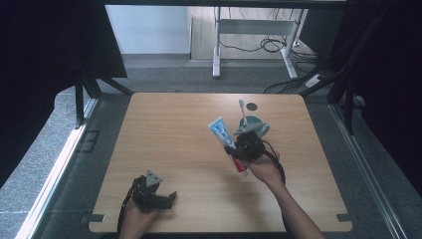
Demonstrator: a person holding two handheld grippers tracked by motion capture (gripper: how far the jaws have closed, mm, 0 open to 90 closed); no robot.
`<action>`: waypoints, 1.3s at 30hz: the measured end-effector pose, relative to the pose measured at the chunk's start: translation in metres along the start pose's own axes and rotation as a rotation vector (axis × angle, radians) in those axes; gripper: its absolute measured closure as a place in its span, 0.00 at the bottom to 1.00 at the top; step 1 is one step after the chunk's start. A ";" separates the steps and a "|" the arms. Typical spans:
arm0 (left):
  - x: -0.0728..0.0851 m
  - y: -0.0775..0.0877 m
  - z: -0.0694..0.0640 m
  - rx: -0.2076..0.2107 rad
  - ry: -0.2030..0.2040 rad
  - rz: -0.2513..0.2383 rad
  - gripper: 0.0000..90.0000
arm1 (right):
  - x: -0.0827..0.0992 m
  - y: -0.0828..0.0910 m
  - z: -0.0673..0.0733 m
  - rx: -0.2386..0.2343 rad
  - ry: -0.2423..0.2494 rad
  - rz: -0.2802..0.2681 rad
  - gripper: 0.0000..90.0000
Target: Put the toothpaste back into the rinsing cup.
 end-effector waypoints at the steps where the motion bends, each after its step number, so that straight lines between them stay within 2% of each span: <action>1: 0.000 0.000 0.000 0.000 0.000 0.000 0.00 | 0.000 0.002 -0.002 0.007 -0.003 -0.006 0.81; 20: 0.000 0.000 0.000 -0.001 -0.001 0.001 0.00 | 0.005 0.030 -0.034 0.102 -0.066 -0.120 0.81; 39: 0.000 0.000 0.000 -0.001 -0.001 0.000 0.00 | 0.005 0.042 -0.066 0.187 -0.122 -0.187 0.80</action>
Point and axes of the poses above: each handheld gripper's, and its own axes: y roughly backward along the jaws, x roughly out of its underside, z roughly to its left, the point moved 6 cm from there along -y, roughly forward along the jaws, and after that the axes turned 11 degrees about y, right-handed, at the moved point
